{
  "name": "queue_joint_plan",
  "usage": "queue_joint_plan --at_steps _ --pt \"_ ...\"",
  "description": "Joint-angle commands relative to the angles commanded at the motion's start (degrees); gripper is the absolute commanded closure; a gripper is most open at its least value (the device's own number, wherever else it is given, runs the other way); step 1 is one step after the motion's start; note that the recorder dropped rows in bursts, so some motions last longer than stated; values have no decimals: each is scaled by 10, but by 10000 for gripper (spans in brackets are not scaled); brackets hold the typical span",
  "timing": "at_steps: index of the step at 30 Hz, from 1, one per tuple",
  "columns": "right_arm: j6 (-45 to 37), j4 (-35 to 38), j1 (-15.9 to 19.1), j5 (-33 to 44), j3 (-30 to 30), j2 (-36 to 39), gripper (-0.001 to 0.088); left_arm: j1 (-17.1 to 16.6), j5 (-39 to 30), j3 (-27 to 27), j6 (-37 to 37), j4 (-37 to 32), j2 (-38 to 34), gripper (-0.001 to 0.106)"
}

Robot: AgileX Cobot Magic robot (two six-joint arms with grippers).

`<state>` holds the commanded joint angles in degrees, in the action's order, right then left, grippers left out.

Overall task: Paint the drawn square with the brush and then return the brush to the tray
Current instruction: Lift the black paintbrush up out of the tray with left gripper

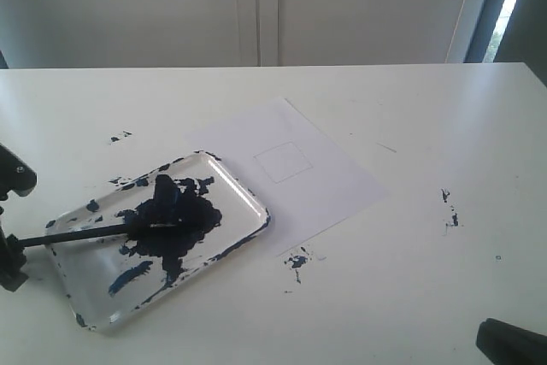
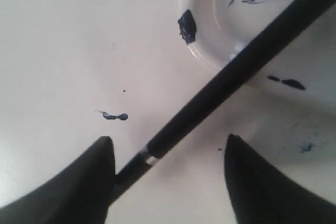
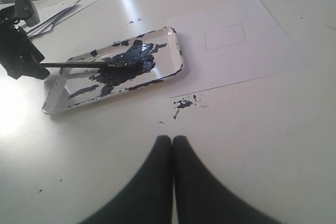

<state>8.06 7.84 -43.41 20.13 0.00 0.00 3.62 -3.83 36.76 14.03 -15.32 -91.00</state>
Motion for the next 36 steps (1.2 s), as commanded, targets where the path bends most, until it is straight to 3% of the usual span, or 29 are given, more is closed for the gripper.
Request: queue_joint_plan --at_steps 14,23,25,30,32,36 --pt "0 0 0 0 0 0 868 0 -25 0 -53 19 30 1053" --pt "0 0 0 0 0 0 868 0 -63 0 -53 162 147 1053" --pt "0 0 0 0 0 0 868 0 -120 0 -53 216 191 1053" --pt "0 0 0 0 0 0 868 0 -267 0 -50 449 309 1053" --pt "0 0 0 0 0 0 868 0 -309 0 -48 494 344 1053" --pt "0 0 0 0 0 0 868 0 -373 0 -48 519 392 1053"
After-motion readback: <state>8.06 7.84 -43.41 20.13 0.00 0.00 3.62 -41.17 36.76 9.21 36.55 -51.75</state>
